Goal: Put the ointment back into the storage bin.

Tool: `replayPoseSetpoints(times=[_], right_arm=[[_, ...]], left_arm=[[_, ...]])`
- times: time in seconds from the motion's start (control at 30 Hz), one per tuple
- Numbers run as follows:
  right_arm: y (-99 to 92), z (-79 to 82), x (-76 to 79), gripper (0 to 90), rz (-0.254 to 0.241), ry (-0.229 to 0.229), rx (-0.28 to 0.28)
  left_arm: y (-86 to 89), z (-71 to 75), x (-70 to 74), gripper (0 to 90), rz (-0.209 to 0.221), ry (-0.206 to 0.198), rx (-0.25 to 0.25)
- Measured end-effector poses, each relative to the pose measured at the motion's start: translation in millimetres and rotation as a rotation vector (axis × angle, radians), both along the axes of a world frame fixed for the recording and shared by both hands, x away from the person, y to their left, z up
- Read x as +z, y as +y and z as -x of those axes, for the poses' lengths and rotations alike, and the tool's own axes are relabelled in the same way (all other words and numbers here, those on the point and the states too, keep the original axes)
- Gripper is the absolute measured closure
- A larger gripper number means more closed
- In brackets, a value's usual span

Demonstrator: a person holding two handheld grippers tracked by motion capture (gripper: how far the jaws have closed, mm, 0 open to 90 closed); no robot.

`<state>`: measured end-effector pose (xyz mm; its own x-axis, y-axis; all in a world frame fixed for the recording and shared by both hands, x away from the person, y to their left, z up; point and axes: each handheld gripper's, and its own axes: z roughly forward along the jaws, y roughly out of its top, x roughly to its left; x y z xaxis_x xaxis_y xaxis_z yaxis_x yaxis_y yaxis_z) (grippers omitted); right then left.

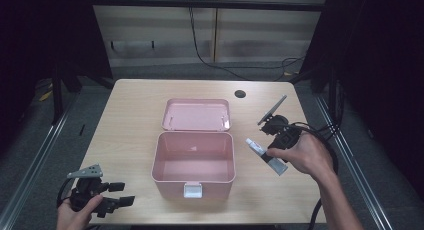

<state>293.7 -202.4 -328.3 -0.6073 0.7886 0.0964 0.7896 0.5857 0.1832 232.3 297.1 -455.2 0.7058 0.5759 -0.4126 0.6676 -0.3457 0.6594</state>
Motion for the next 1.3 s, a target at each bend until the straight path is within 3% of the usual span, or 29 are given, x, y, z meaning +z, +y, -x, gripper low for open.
replayPoseSetpoints(times=[0.27,0.57,0.73,0.93,1.3], right_arm=[[9.5,4.7,15.2,71.2,-0.038,-0.031,0.056],[27.8,3.0,24.1,71.1,-0.036,-0.038,0.112],[39.9,1.1,27.4,71.1,-0.035,-0.054,0.179],[49.1,-4.8,29.5,71.1,-0.070,-0.037,0.201],[71.8,-10.1,28.7,71.1,-0.050,-0.022,0.277]], left_arm=[[-0.2,0.0,-0.1,24.1,0.002,0.002,0.002],[0.0,-0.3,-0.2,24.1,0.001,0.002,0.000],[-0.1,-0.2,-0.1,23.8,0.006,0.002,-0.001],[0.7,-0.3,0.2,23.8,0.002,-0.003,-0.002],[0.8,-0.1,0.3,23.8,0.006,-0.002,-0.001]])
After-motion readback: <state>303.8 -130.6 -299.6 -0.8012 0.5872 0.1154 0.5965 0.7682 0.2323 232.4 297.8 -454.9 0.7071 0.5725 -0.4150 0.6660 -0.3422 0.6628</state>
